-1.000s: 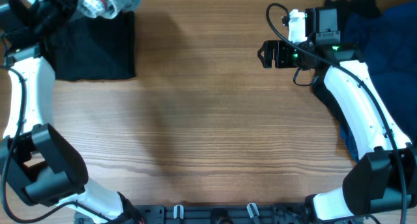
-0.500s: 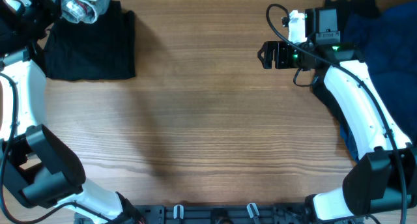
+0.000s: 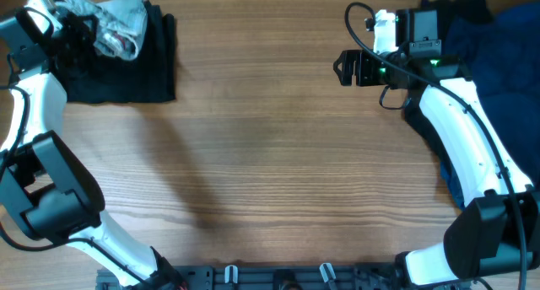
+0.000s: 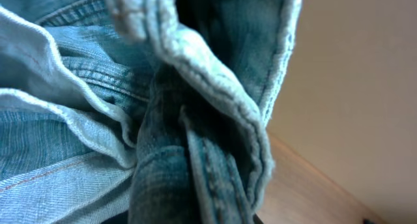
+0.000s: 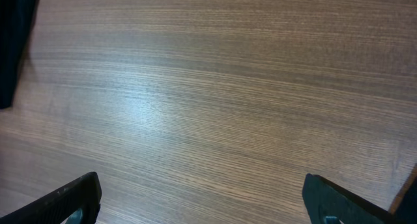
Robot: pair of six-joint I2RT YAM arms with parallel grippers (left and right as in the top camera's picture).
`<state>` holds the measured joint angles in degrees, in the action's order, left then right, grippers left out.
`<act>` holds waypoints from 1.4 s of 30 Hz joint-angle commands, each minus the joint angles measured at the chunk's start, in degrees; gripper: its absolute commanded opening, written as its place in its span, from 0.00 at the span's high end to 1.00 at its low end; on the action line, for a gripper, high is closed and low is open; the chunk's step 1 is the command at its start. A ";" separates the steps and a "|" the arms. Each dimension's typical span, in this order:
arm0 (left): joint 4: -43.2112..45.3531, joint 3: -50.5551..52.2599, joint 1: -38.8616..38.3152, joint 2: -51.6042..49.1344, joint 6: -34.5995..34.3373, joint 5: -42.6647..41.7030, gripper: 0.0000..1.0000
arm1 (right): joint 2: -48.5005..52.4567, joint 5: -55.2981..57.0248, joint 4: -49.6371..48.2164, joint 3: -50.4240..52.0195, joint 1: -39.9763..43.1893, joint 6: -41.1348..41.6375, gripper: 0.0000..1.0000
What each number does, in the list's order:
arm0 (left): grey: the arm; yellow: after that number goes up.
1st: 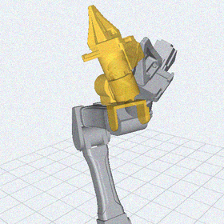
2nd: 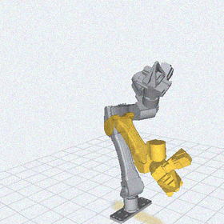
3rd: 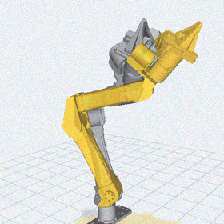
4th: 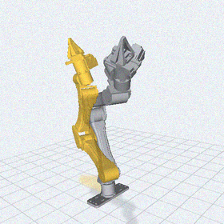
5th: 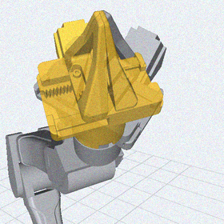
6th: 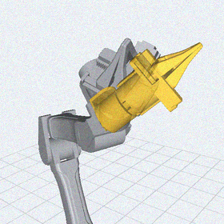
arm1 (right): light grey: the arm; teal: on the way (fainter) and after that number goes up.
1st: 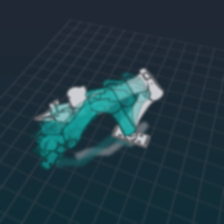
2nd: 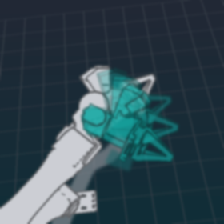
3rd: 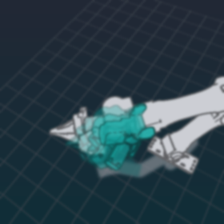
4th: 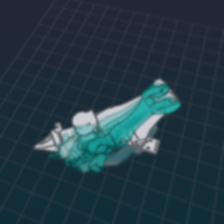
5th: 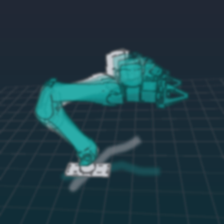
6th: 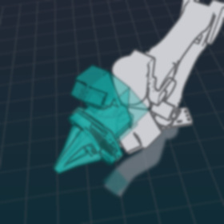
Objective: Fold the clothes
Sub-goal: 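Carry the folded shorts leftward with the left gripper toward the black stack, then lower the shorts onto the black stack and press them flat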
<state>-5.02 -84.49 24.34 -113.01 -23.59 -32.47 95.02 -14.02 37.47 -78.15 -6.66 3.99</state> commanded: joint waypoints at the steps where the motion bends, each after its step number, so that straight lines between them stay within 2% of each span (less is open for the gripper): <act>1: -9.31 -0.96 0.35 1.16 0.87 -3.65 0.96 | -0.52 -1.05 -0.31 -0.50 -0.13 1.09 0.00; 3: -17.51 -0.96 1.31 1.16 0.90 -2.71 0.96 | -0.52 -1.05 -0.17 -0.48 -0.13 0.87 0.01; 4: -20.00 -0.96 1.66 1.16 0.90 -1.86 0.91 | -0.52 -1.05 -0.24 -0.48 -0.13 0.87 0.00; 5: -23.63 -0.96 2.23 1.16 0.90 -0.02 0.72 | -0.52 -1.05 -0.35 -0.48 -0.13 0.87 0.00; 7: -30.25 -0.96 3.56 1.16 0.90 3.65 0.09 | -0.52 -1.05 -0.55 -0.48 -0.13 0.85 0.00; 8: -32.63 -0.96 4.22 1.16 0.90 4.92 0.01 | -0.52 -1.05 -0.55 -0.48 -0.13 0.87 0.00; 17: -41.16 -0.96 8.04 4.37 0.94 3.19 0.00 | -0.52 -1.07 -0.83 -0.48 -0.13 0.92 0.00; 20: -46.73 -0.96 8.09 8.02 4.07 3.28 0.00 | -0.52 -1.05 -0.76 -0.48 -0.13 0.92 0.00; 24: -52.02 -0.96 8.00 13.94 6.03 7.80 0.01 | -0.50 -1.05 -0.85 -0.48 -0.13 0.87 0.00; 27: -46.56 -0.96 6.62 15.15 11.32 9.90 0.02 | -0.50 -1.07 -1.53 -0.48 -0.13 0.90 0.00; 29: -41.03 -0.96 4.68 14.34 17.07 11.76 0.09 | -0.50 -1.09 -2.21 -0.48 -0.13 1.18 0.00; 31: -33.99 -0.96 1.55 12.31 24.85 14.86 0.11 | -0.48 -1.09 -2.89 -0.48 -0.13 2.64 0.00; 32: -29.05 -0.96 -1.16 10.03 31.23 17.20 0.11 | -0.39 -1.11 -3.41 -0.48 -0.13 2.62 0.00; 34: -24.85 -0.96 -3.43 7.63 36.09 21.16 0.11 | -0.31 -1.09 -3.54 -0.48 -0.13 2.60 0.00; 36: -21.14 -0.96 -5.42 4.66 38.64 28.50 0.09 | -0.31 -1.09 -3.39 -0.48 -0.13 2.62 0.00; 37: -19.39 -0.96 -6.38 2.54 38.62 35.12 0.09 | -0.31 -1.09 -3.28 -0.48 -0.13 2.60 0.00; 40: -15.87 -0.96 -6.67 -2.71 36.54 46.75 0.09 | -0.09 -1.77 -2.91 -0.48 -0.13 2.60 0.00; 42: -13.94 -0.96 -5.90 -6.71 36.17 47.93 0.09 | 0.17 -1.70 -2.62 -0.48 -0.13 2.27 0.00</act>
<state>-21.04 -85.41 17.08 -114.24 11.35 3.77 95.02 -14.37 34.52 -78.15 -6.66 6.02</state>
